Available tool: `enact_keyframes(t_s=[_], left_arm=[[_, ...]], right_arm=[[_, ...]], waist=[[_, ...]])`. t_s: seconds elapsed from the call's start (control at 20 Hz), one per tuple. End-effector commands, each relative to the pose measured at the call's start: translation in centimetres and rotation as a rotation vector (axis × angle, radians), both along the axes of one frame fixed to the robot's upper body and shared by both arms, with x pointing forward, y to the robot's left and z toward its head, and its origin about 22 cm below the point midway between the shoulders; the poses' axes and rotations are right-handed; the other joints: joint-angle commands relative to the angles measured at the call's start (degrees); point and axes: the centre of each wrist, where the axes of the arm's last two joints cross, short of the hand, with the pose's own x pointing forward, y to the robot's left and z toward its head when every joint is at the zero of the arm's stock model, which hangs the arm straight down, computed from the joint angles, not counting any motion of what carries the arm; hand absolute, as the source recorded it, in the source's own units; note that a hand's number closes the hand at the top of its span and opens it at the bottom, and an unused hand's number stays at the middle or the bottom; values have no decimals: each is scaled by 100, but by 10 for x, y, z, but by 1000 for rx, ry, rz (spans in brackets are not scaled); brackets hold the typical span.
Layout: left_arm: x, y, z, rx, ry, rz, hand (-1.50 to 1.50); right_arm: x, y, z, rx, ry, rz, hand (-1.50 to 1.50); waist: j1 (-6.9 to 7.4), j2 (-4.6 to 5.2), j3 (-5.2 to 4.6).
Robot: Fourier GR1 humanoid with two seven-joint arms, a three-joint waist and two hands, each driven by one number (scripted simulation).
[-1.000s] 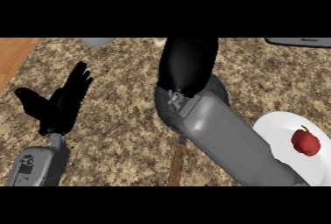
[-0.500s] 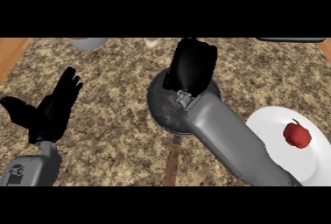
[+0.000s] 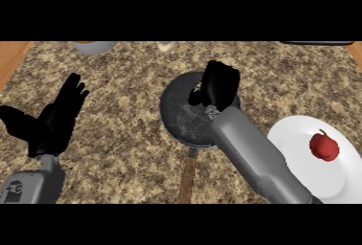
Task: Pick the cupcake from the plate and place it in the pan
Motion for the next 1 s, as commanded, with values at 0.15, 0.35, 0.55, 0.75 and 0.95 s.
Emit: enact_keyframes(t_s=[0.15,0.35,0.55,0.75,0.95], left_arm=[[6,-1,-2,14,9,13,0],[-2,4,6,7,4,15,0],[-12,1,-3,-4,7,9,0],[-8,-5,-12,-14,10,16,0],[-7,24,-8,4,25,63,0]], right_arm=[[1,-32,-41,246,110,-201,-150],[5,-38,-52,301,113,-149,-150],[0,-34,-54,384,-63,-105,-150],[-12,-39,-34,552,-206,-101,-150],[-36,-61,-31,704,-337,-114,-150]], waist=[[-77,-2,3],[-75,-23,3],[-3,-19,5],[-180,-56,3],[-352,-87,3]])
